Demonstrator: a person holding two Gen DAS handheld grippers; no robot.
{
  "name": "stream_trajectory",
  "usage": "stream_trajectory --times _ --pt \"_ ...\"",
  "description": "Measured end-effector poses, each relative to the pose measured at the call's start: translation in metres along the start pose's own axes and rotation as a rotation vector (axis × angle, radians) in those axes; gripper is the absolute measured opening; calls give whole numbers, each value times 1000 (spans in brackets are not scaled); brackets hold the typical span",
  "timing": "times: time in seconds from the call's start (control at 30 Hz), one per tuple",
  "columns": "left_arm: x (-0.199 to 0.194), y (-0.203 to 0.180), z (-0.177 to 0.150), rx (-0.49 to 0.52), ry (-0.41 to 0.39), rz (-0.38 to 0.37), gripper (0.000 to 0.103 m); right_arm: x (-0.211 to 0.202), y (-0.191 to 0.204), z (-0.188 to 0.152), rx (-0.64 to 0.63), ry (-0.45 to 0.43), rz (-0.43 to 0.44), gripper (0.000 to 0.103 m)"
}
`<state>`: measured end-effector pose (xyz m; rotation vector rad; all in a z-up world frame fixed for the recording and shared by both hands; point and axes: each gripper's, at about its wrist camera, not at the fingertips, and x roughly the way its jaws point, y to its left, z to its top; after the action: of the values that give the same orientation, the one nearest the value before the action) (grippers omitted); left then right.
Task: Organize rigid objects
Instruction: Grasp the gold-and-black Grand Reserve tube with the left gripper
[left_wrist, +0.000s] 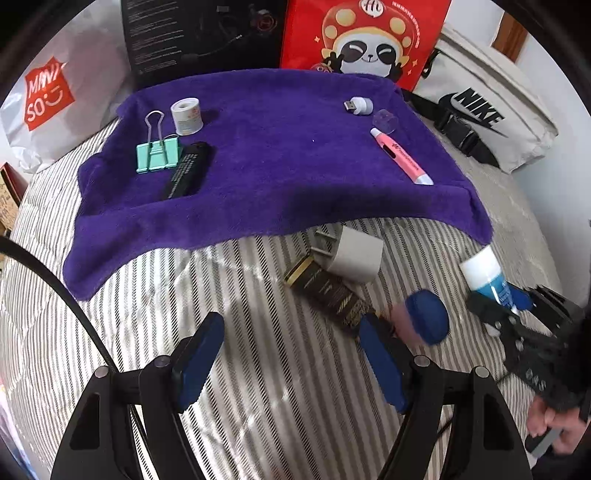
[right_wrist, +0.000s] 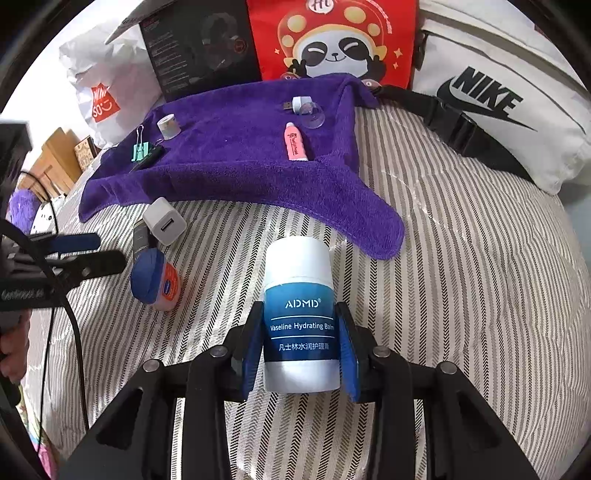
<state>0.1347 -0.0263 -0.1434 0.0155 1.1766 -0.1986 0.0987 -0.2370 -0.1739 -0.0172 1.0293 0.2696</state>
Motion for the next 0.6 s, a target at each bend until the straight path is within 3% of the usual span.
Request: stream_trajectory --times 0.27,0.43,0.5,0.6 --pt "15 -13 11 -20 20 7 74 -2 5 -10 -44 -71 -34 38" --pt "21 -24 11 25 16 74 75 -3 5 -16 -58 -121 -40 38" --pt "21 -21 7 44 18 116 82 -4 5 -19 -54 -140 -37 38" --pt "16 -8 -1 40 13 131 84 -5 4 -19 -51 -142 -31 38"
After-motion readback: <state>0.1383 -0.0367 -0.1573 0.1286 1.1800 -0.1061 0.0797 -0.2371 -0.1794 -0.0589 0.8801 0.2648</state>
